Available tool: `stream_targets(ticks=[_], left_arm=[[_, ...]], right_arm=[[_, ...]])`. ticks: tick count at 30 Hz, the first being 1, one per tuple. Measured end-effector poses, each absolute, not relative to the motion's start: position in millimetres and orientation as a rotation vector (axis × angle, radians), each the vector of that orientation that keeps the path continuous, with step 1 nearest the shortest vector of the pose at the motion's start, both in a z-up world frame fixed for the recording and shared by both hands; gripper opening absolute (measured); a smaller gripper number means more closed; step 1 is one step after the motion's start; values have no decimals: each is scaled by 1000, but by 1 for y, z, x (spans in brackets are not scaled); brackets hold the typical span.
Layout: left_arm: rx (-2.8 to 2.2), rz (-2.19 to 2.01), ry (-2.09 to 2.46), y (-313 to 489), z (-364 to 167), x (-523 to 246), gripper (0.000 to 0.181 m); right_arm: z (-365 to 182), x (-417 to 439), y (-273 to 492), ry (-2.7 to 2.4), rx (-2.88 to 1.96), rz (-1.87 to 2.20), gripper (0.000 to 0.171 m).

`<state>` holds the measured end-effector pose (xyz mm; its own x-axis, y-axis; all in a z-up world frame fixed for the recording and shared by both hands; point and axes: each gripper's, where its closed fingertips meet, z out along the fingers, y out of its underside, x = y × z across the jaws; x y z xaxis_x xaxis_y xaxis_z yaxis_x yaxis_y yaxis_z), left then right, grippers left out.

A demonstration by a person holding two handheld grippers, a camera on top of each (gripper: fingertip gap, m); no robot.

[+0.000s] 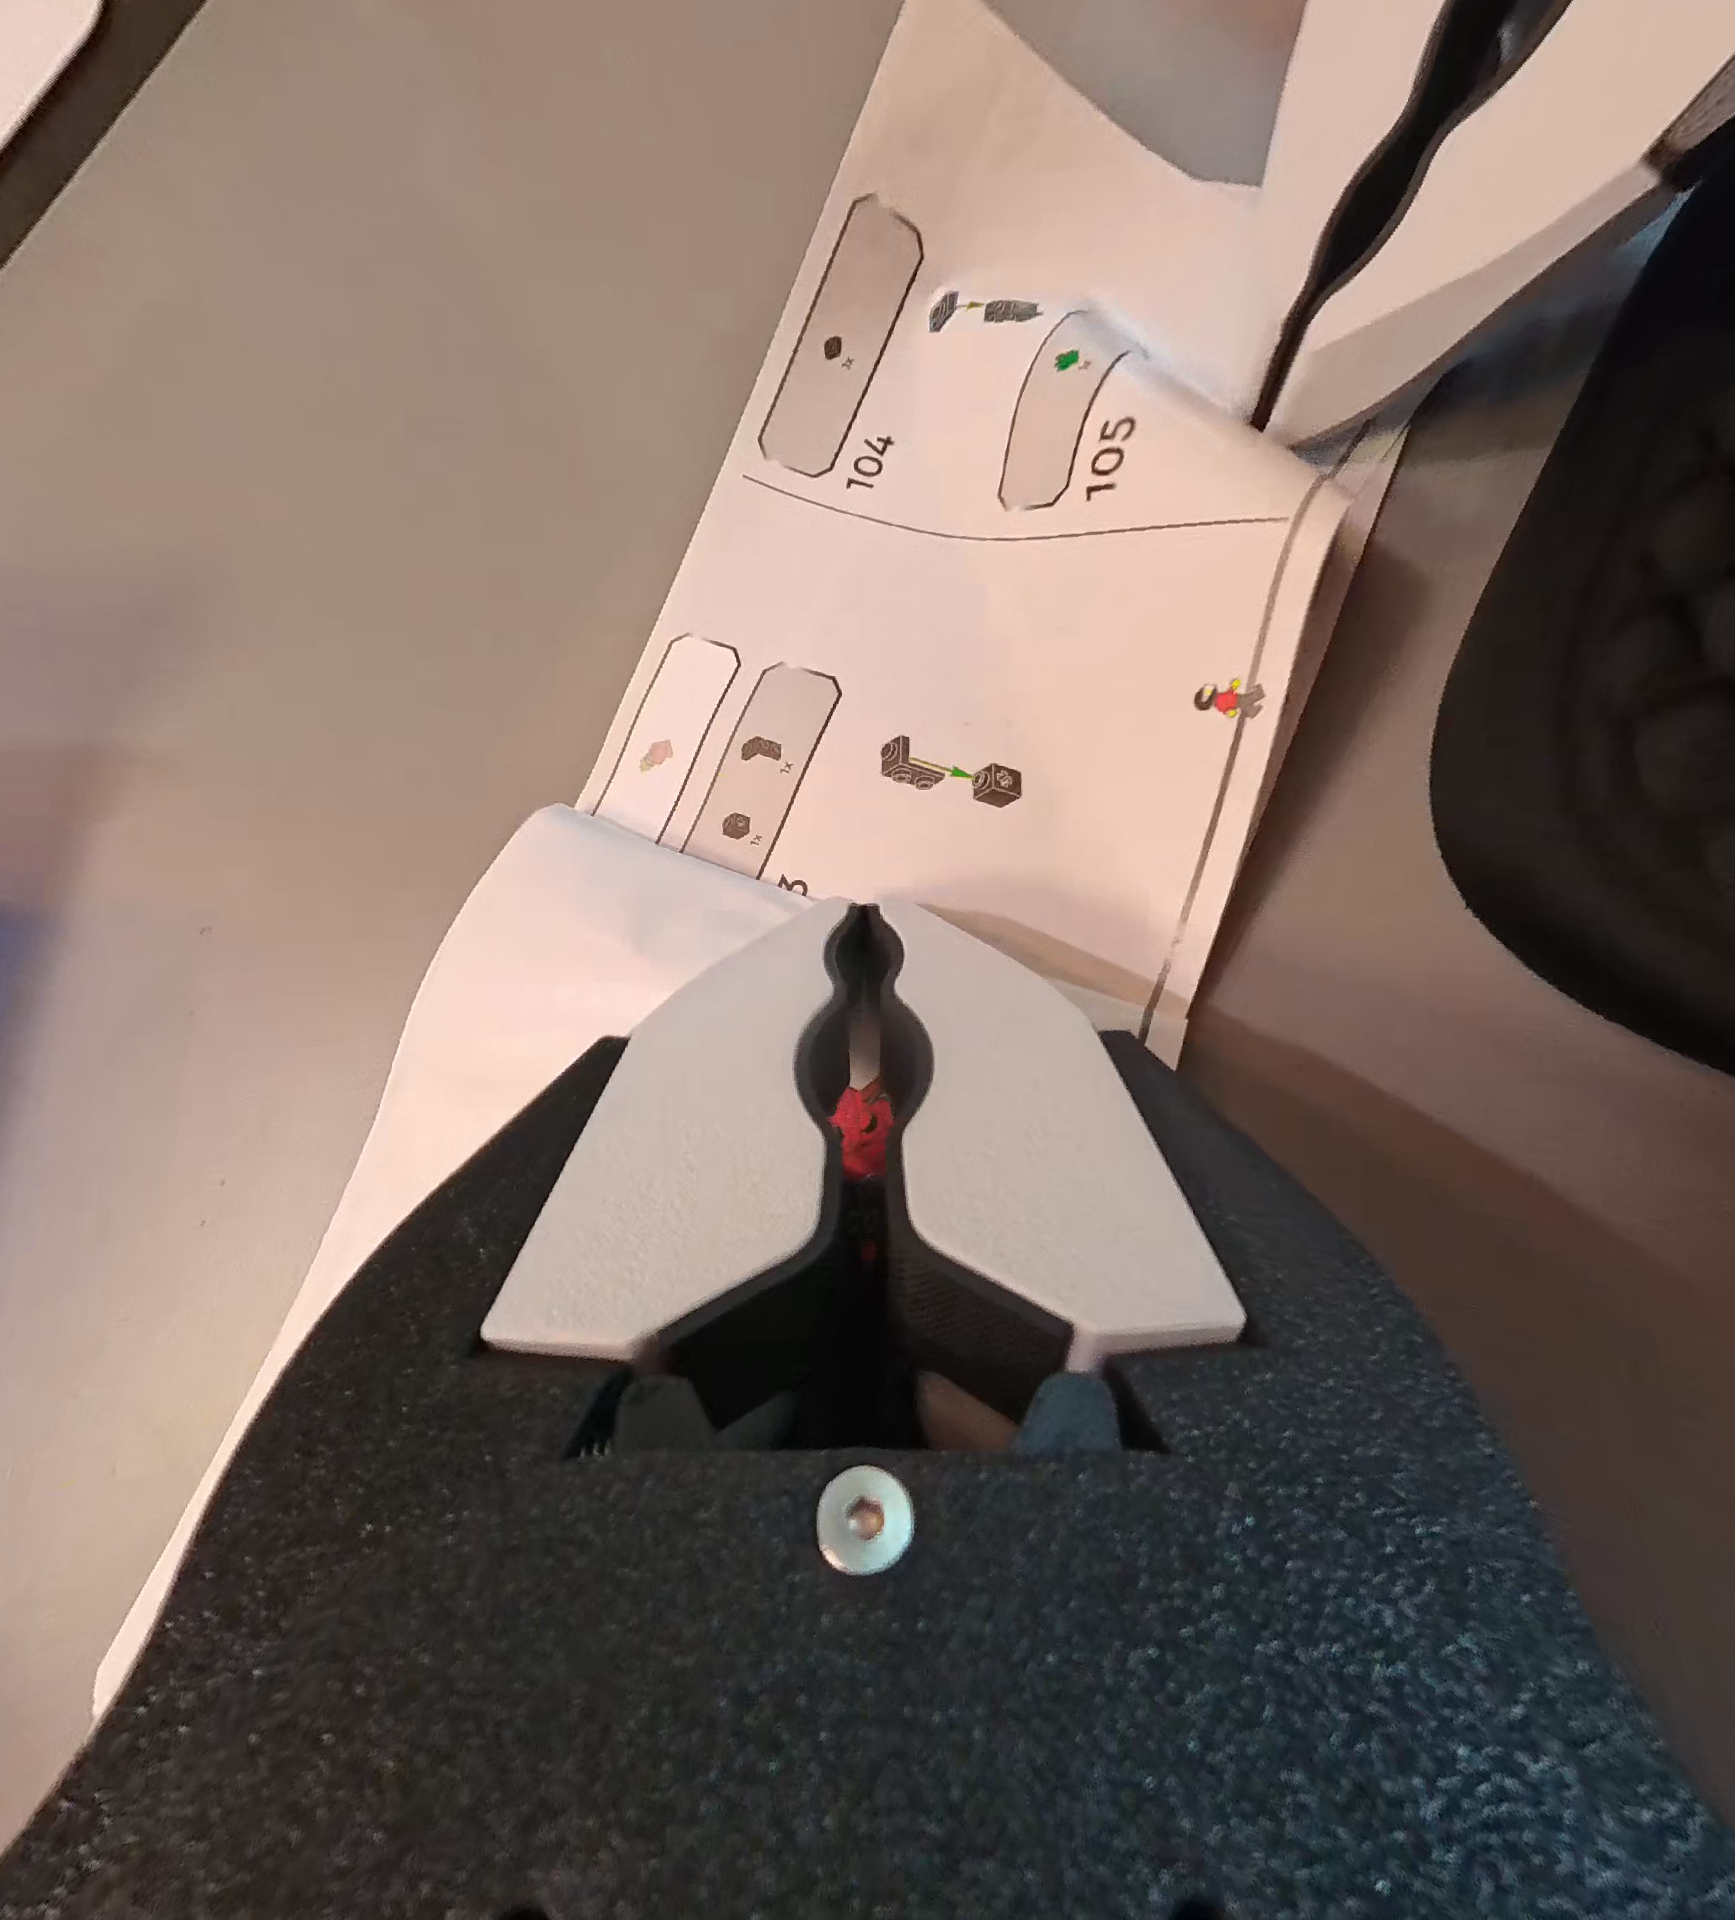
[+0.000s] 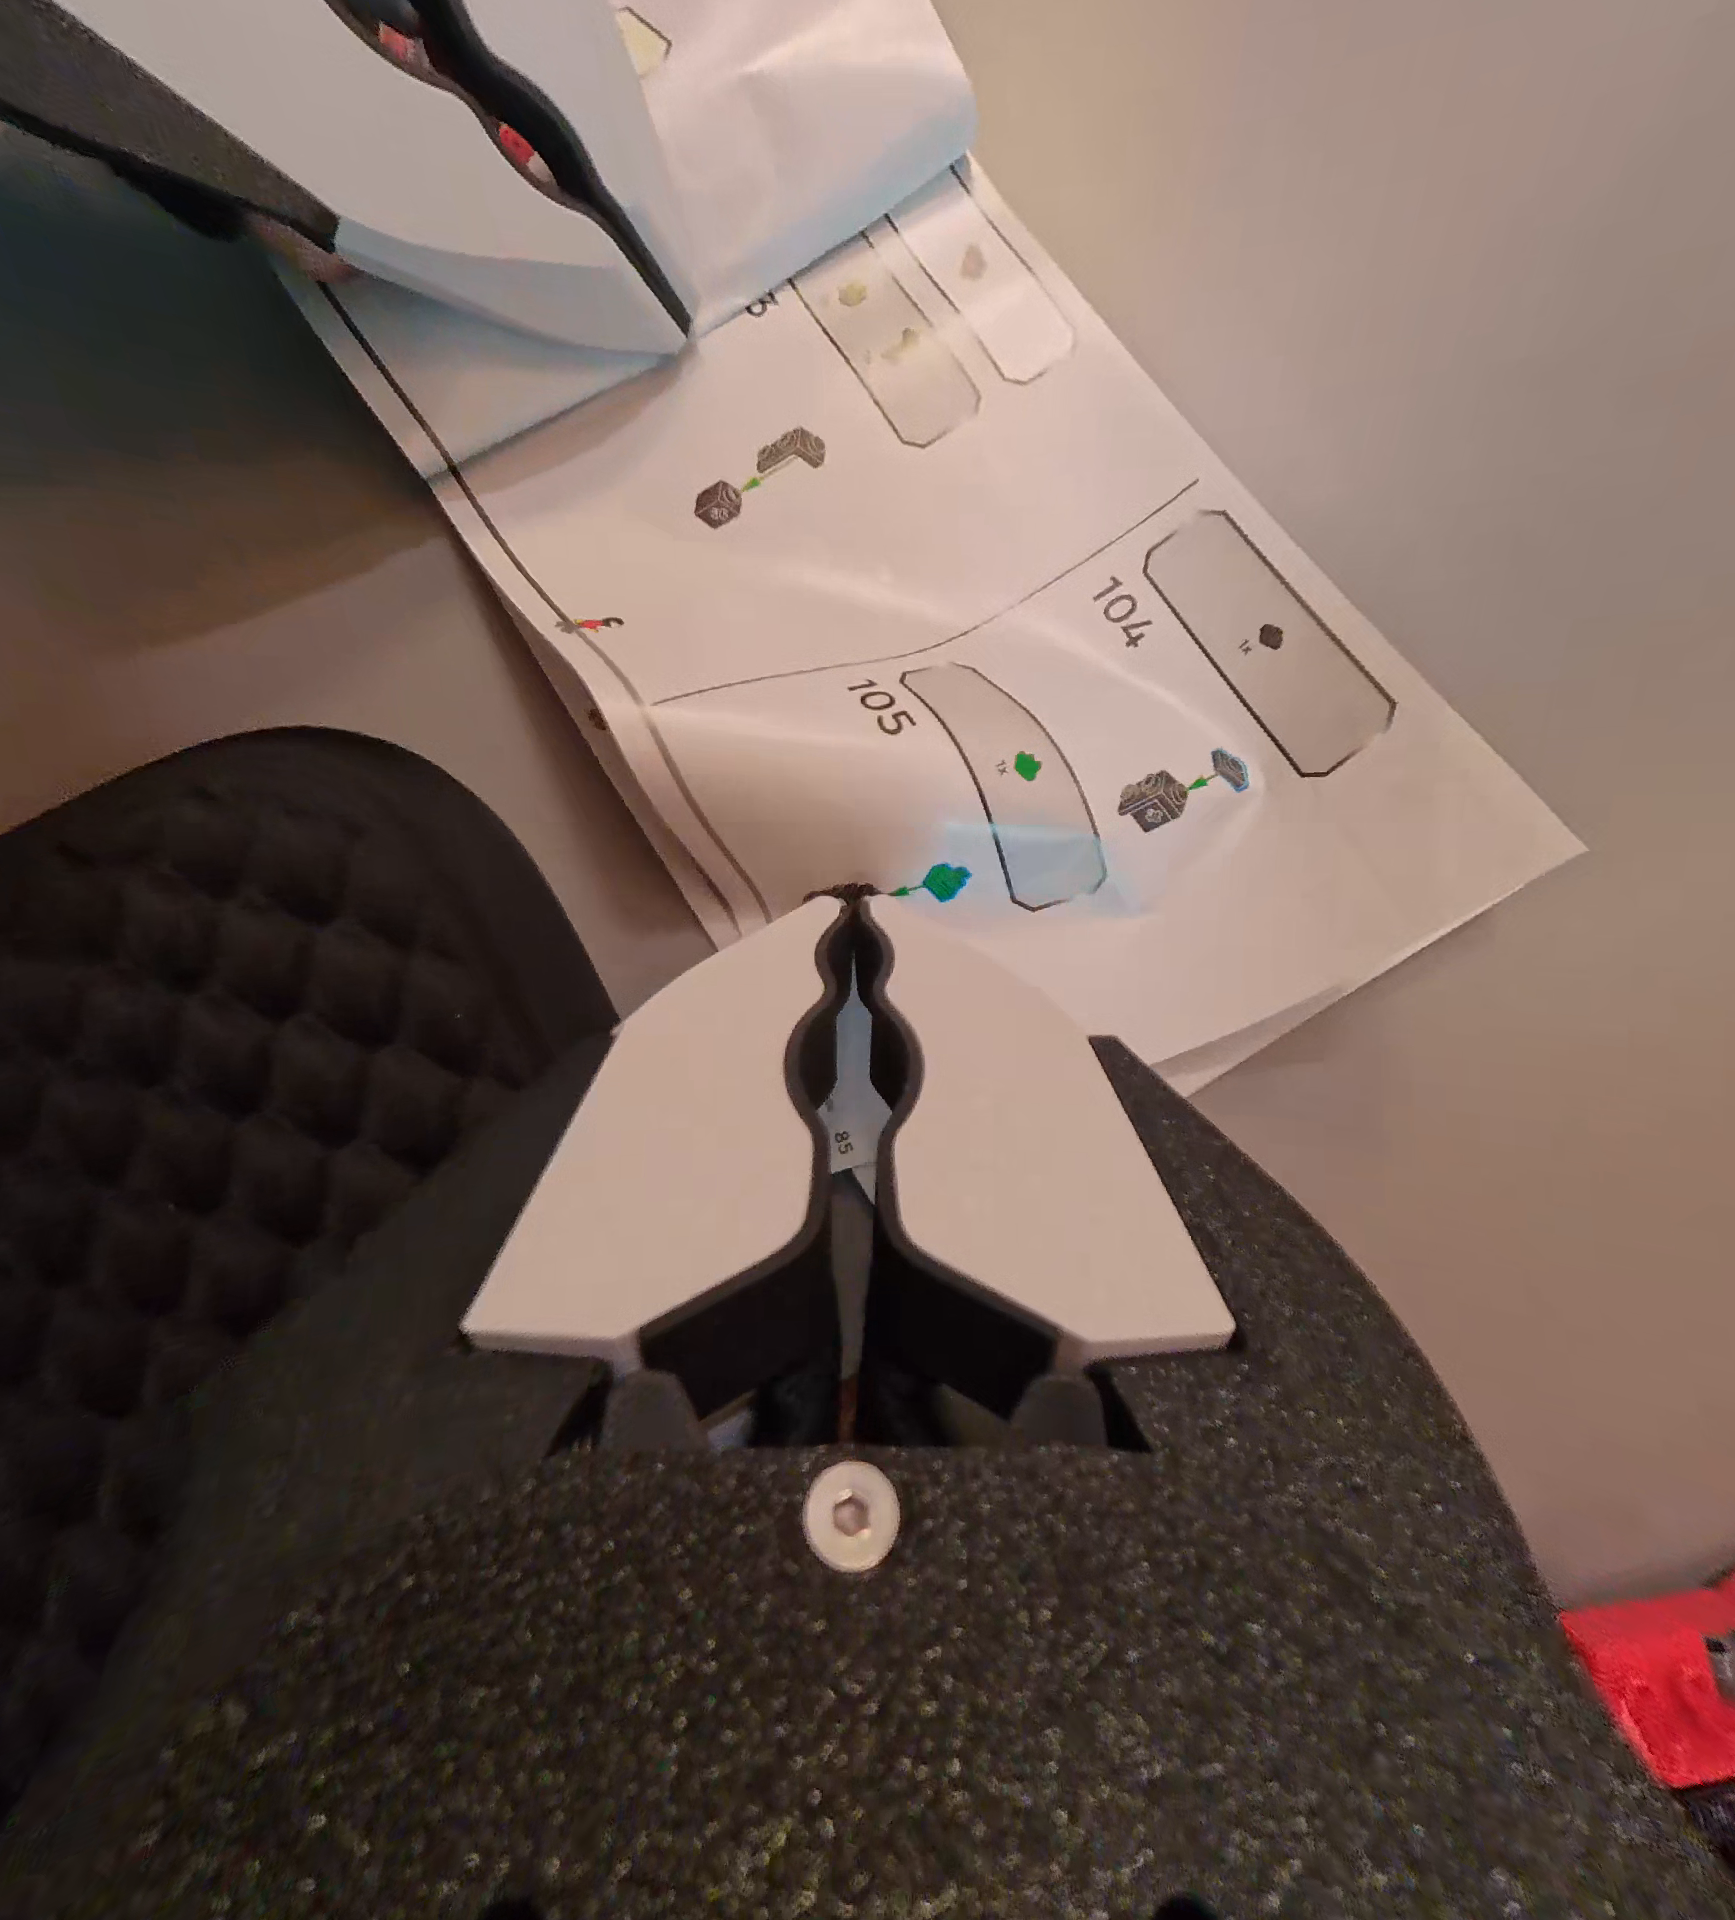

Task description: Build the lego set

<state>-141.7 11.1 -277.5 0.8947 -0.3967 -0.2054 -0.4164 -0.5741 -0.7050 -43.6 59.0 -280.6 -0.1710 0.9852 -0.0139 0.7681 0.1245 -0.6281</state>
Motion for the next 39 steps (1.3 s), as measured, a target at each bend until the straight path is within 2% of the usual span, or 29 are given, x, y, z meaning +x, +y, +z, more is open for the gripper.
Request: stream_targets(ticks=[1,2,3,6,11,12,14,15,19,21,25,29,33,39], left_arm=[[-2233,24,592,11,-276,-140,0],[-2198,7,610,10,-271,-135,4],[-2135,-16,618,11,-262,-127,29],[-2022,-41,662,12,-242,-103,46],[-2014,121,833,25,-253,-73,39],[-2027,170,851,27,-256,-73,22],[-2026,259,870,29,-258,-75,2],[-2015,298,843,30,-254,-77,0],[-1928,320,590,26,-228,-97,0],[-1881,330,447,17,-214,-114,0],[-1812,397,232,-7,-199,-145,1],[-1792,434,184,-23,-199,-153,2],[-1856,468,209,-36,-211,-160,4],[-1942,498,215,-75,-221,-177,9]], right_arm=[[-281,-44,59,-2003,-1696,720,0],[-281,-45,59,-2003,-1701,723,0],[-281,-45,59,-2000,-1706,727,0],[-281,-45,59,-1990,-1718,731,0],[-281,-45,59,-1979,-1728,729,0],[-281,-45,59,-1976,-1729,730,0],[-280,-45,60,-1974,-1719,717,0],[-276,-46,61,-1959,-1692,727,0],[-213,-49,74,-1649,-1574,966,0],[-200,-40,84,-1589,-1596,980,0],[-230,-50,64,-1827,-1686,934,0],[-256,-107,23,-2115,-1514,939,0],[-257,-170,3,-2149,-1293,1035,0],[-267,-186,-15,-2186,-1203,1166,0]])
